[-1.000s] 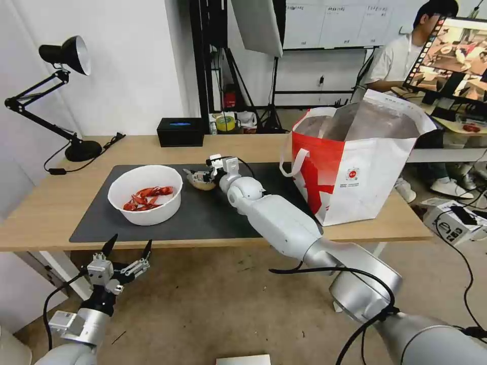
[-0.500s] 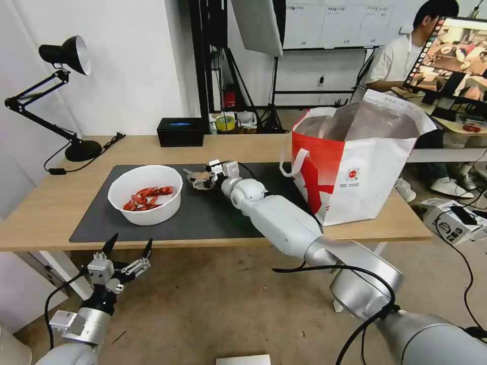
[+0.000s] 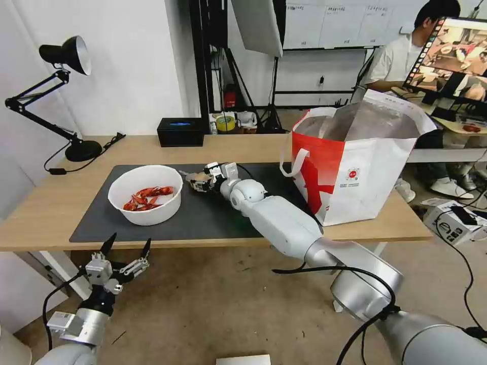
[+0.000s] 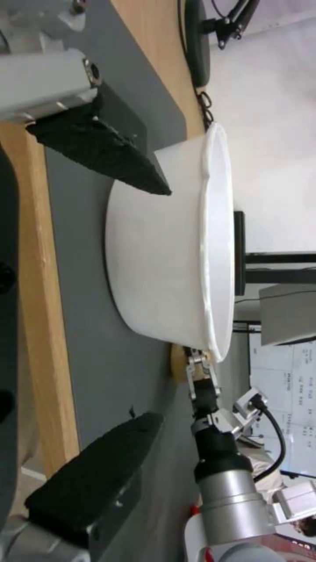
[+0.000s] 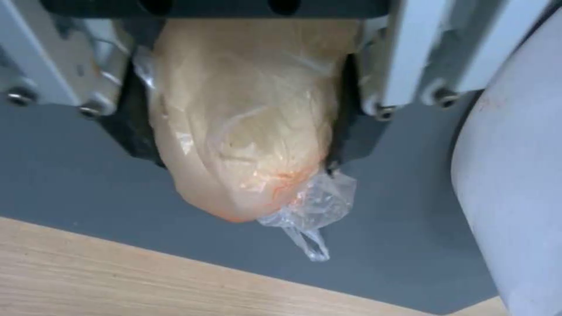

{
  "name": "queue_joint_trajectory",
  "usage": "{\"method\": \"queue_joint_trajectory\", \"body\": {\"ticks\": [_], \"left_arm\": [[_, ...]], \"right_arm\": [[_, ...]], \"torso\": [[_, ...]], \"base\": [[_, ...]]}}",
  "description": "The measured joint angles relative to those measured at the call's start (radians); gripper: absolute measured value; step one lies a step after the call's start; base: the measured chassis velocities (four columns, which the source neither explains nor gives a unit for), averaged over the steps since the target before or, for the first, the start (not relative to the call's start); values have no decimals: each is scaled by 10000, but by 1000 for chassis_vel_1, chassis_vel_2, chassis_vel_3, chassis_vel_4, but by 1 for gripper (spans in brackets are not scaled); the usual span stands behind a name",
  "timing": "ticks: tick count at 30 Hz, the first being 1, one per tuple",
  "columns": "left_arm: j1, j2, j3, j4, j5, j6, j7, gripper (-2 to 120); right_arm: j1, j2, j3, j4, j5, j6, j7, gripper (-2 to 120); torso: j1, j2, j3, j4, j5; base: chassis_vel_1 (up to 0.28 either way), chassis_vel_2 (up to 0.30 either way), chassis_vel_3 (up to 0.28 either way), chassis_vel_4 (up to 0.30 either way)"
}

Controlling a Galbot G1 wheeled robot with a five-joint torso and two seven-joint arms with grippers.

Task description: Pick up the trash from the table and place it into the takeout bag.

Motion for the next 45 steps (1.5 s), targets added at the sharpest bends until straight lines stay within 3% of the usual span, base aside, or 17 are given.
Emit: {"method": "queue_joint_trajectory", "body": {"ticks": [2, 4, 6, 9, 15, 21, 24, 25, 27, 28, 30, 32, 34, 36, 37, 40, 45], "left_arm": [[-4, 16, 0, -3, -3, 0, 0, 100], [-6, 56, -4, -12, -14, 1, 0, 100], [-5, 62, -6, -15, -16, 0, 0, 100], [10, 99, -10, -40, -35, 2, 0, 100], [1, 127, -13, -47, -81, 15, 1, 100], [22, 176, -41, -92, -123, 22, -4, 100], [33, 178, -6, -157, -125, 35, -3, 100], [33, 178, -6, -157, -125, 35, -3, 100], [36, 163, 64, -207, -109, 45, -4, 100], [36, 163, 64, -207, -109, 45, -4, 100], [44, 142, 154, -254, -56, 47, -5, 100], [49, 139, 209, -275, -26, 48, -6, 100], [49, 140, 240, -285, -10, 48, -6, 100], [25, 139, 366, -357, 20, 52, -13, 100], [25, 139, 366, -357, 20, 52, -13, 100], [6, 108, 532, -509, 26, 105, -21, 100], [-27, 69, 680, -602, 70, 142, -66, 100]], "right_arm": [[-1, -2, 0, 9, 0, -20, 22, 48], [-11, -4, 1, 42, 2, -59, 113, 37], [-14, -4, 1, 47, 3, -65, 124, 36], [-89, -46, 29, 185, 21, -113, 262, 18], [-223, -403, 104, 896, 234, -193, 626, 7], [-637, -1656, 276, 3126, 622, -286, 1165, 7], [-1095, -2709, 556, 5140, 1187, -366, 1604, 7], [-1095, -2709, 556, 5140, 1187, -366, 1604, 7], [-1719, -3846, 1055, 7389, 1673, -471, 2169, 7], [-1719, -3846, 1055, 7389, 1673, -471, 2169, 7], [-2249, -4658, 1633, 8983, 1973, -505, 2581, 7], [-2545, -5127, 2005, 9792, 2125, -508, 2768, 6], [-2699, -5389, 2229, 10189, 2194, -508, 2846, 6], [-3178, -6323, 3053, 11313, 2555, -471, 3104, 6], [-3178, -6323, 3053, 11313, 2555, -471, 3104, 6], [-3649, -7377, 4034, 12215, 2800, -187, 3341, 6], [-4045, -8130, 5040, 12853, 2995, -52, 3839, 6]], "torso": [[0, 0, 0, 0, 0], [0, 1, 0, 0, 0], [0, 1, 0, 0, 0], [0, 0, 0, 1, 0], [0, 0, 1, 0, 0], [0, 0, 0, 0, 2], [1, 0, 0, 0, 3], [1, 0, 0, 0, 3], [-1, 1, -1, -3, 4], [-1, 1, -1, -3, 4], [-2, 0, -1, -1, 6], [-2, 1, -1, -1, 5], [-2, 1, -2, -2, 5], [-2, 0, -2, -2, 5], [-2, 0, -2, -2, 5], [-2, 1, -1, -1, 5], [-2, 1, -2, -3, 4]], "base": [[0, 0, 0, 0], [0, 0, 0, 0], [0, 0, 0, 0], [0, 0, 0, 0], [0, 0, 0, 0], [0, 0, 0, 0], [0, 0, 0, 0], [0, 0, 0, 0], [0, 0, 0, 0], [0, 0, 0, 0], [0, 0, 0, 0], [0, 0, 0, 0], [0, 0, 0, 0], [0, 0, 0, 0], [0, 0, 0, 0], [0, 0, 0, 0], [0, 0, 0, 0]]}}
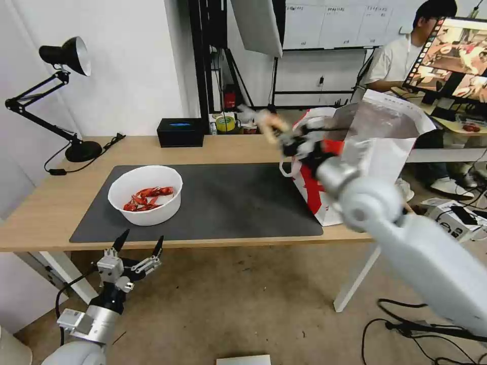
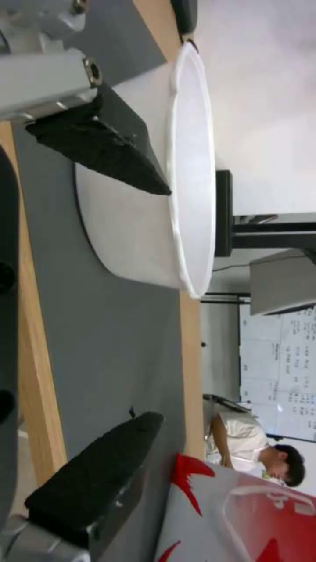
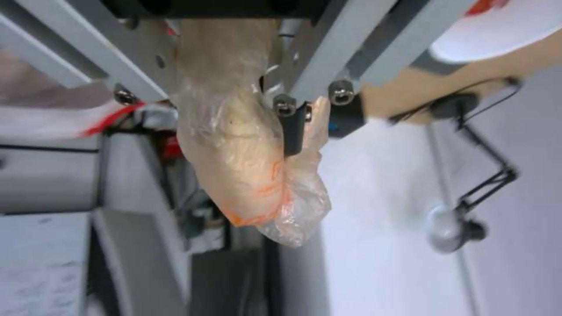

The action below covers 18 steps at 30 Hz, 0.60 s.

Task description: Pick up the trash from the table and place it into the takeout bag.

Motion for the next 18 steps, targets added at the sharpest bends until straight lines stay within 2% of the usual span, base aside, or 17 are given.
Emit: {"method": "queue_joint_trajectory", "body": {"ticks": [4, 7, 12, 15, 18], "left_arm": [[-83, -9, 216, -23, 47, 0, -247, 100], [-224, 4, 441, -25, 74, 5, -273, 100], [-301, -8, 615, -22, 173, 19, -293, 100], [-262, 13, 669, -15, 238, 23, -304, 100], [-246, 39, 638, -15, 239, 23, -311, 100]], "right_arm": [[-274, -426, 691, 200, 375, -1, 723, 6], [-348, -830, 1119, -163, 798, -104, 1144, 6], [-144, -1059, 1217, -536, 1469, -500, 1776, 6], [500, -1261, 1042, -917, 2255, -1068, 2466, 6], [977, -1318, 836, -1202, 2529, -1207, 2608, 6]], "torso": [[0, 0, 0, 3, -2], [1, 0, 2, 2, -1], [1, -1, 2, 2, 0], [2, -1, 2, 2, -3], [2, 0, 2, 4, -5]], "base": [[0, 0, 0, 0], [0, 0, 0, 0], [0, 0, 0, 0], [0, 0, 0, 0], [0, 0, 0, 0]]}}
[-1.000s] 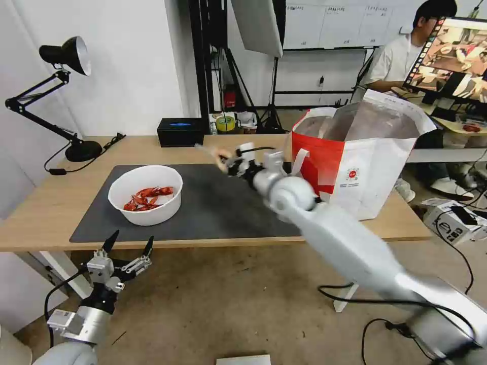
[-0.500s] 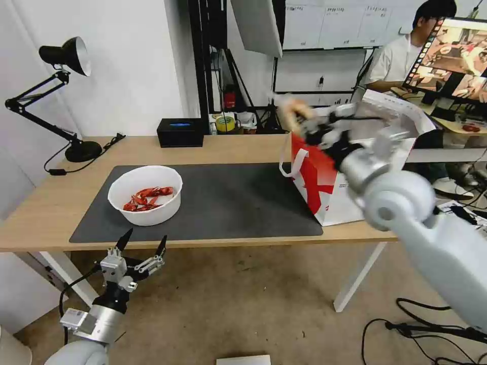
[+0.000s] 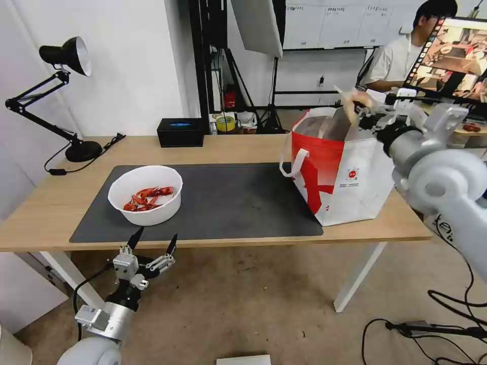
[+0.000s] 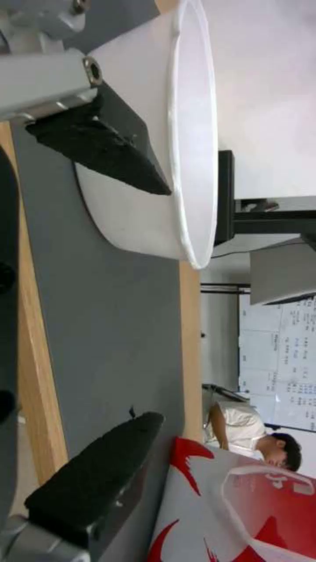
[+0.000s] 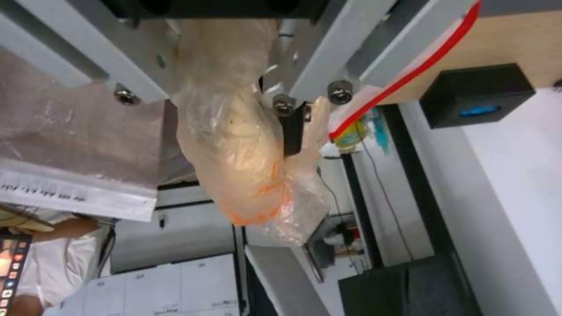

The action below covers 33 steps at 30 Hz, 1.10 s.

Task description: Pick up the trash from the table and place it into the takeout bag.

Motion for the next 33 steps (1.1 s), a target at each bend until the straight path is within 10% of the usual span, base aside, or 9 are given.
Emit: {"method": "queue_joint_trajectory", "body": {"ticks": [13, 33], "left_arm": [[25, -11, -4, 24, -4, -17, -4, 100], [35, -5, 9, 24, 3, -18, -5, 100]], "right_arm": [[222, 254, -289, -885, -484, -4, -279, 7], [-178, 291, -194, -669, -929, 219, -900, 72]], "torso": [[0, 0, 1, 0, 4], [0, 0, 1, 0, 1]], "base": [[0, 0, 0, 0], [0, 0, 0, 0]]}}
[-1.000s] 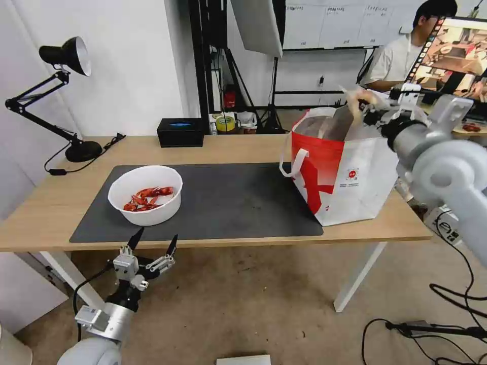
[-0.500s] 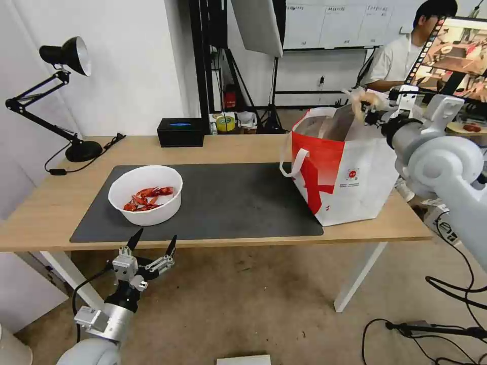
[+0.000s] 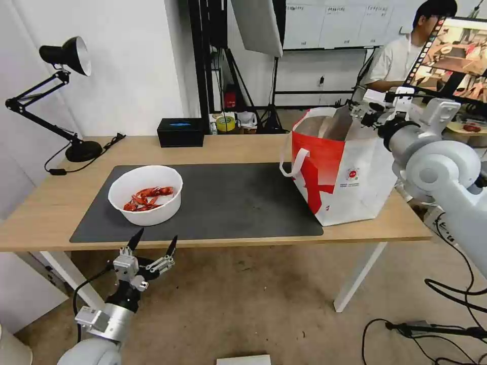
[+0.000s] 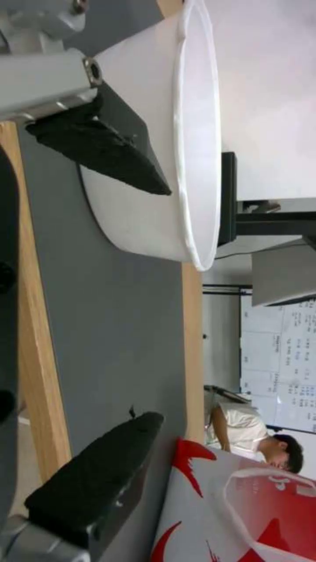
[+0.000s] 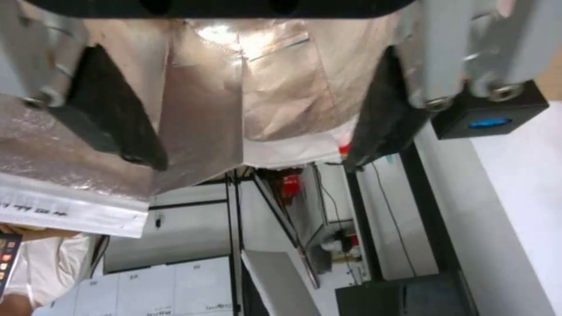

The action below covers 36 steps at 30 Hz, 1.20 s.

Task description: Pick up the trash from the table and place it into the takeout bag.

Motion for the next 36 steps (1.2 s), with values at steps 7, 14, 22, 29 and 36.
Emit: {"method": "queue_joint_trajectory", "body": {"ticks": [7, 14, 22, 29, 36], "left_arm": [[30, -54, -3, -42, 22, -17, 0, 100], [73, -204, -62, -72, 67, -76, 1, 100], [953, -772, -972, -439, 161, -361, 119, 100], [1042, -848, -1015, -458, 165, -413, 156, 100], [1070, -850, -969, -414, 184, -459, 170, 100]], "right_arm": [[-711, -96, 339, 549, -48, 685, -887, 100], [-2450, -394, 1052, 1937, -1132, 1700, -2969, 100], [-4042, -2, 1034, 3083, -2289, 2072, -3629, 100], [-6892, 658, 1751, 3533, -3741, 2935, -3914, 100], [-9179, 1544, 2267, 3431, -5713, 3943, -4059, 100]], "torso": [[1, 0, 0, 0, 0], [0, 1, -1, -3, -1], [0, 1, -1, 8, -1], [-1, 0, -2, -2, 1], [-1, 1, -2, -2, 0]], "base": [[0, 0, 0, 0], [0, 0, 0, 0], [0, 0, 0, 0], [0, 0, 0, 0], [0, 0, 0, 0]]}}
